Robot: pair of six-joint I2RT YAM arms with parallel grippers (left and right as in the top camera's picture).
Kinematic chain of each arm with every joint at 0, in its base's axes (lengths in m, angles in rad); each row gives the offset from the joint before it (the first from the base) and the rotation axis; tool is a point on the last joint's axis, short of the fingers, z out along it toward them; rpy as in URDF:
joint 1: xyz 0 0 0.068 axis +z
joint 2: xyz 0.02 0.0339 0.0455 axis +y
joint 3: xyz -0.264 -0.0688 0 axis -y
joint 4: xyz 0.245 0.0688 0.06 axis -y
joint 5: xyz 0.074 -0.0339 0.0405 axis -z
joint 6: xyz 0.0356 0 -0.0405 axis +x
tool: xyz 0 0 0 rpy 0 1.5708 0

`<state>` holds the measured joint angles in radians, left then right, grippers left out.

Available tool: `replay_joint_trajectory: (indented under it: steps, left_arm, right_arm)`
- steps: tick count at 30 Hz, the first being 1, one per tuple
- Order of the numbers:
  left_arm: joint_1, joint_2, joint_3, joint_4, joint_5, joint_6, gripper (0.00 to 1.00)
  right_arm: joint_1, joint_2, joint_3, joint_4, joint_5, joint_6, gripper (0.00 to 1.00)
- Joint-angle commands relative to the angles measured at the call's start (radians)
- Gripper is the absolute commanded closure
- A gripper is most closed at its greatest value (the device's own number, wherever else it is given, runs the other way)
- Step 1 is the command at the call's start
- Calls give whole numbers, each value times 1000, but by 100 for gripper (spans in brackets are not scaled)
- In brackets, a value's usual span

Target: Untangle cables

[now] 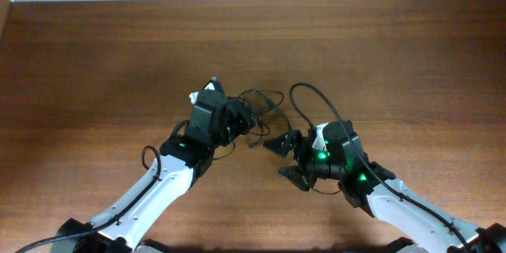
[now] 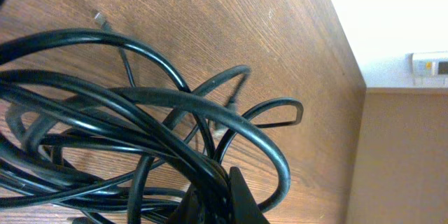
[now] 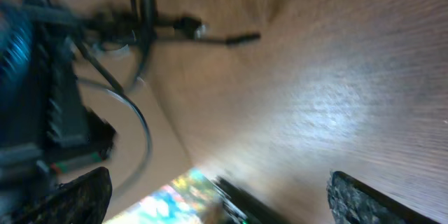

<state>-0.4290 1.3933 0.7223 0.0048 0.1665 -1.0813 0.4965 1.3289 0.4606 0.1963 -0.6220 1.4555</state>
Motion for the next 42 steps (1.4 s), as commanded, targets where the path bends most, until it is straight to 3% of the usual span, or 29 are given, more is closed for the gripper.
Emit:
replay_joint_trajectory:
  steps: [1,7,10,30,36,39,42]
  left_arm:
    - [6,-23,0,3,-3,66,100]
    - [-18,-23,0,3,5,66,100]
    - [-45,-23,0,7,4,66,100]
    - [-159,-23,0,116,29,101,100]
    - [-159,-23,0,150,108,98,100]
    - [-159,-23,0,157,108,98,100]
    - [-159,-23,0,165,106,98,100]
  right_arm:
    - [-6,-10,5,44,116,250,8]
    - [-6,-8,5,138,171,375,33]
    - [-5,-8,5,138,177,439,35]
    - [-5,6,5,182,209,438,51]
    - [-5,47,5,182,212,438,73]
    - [-5,65,5,182,208,435,96]
    - [-5,65,5,179,216,257,96]
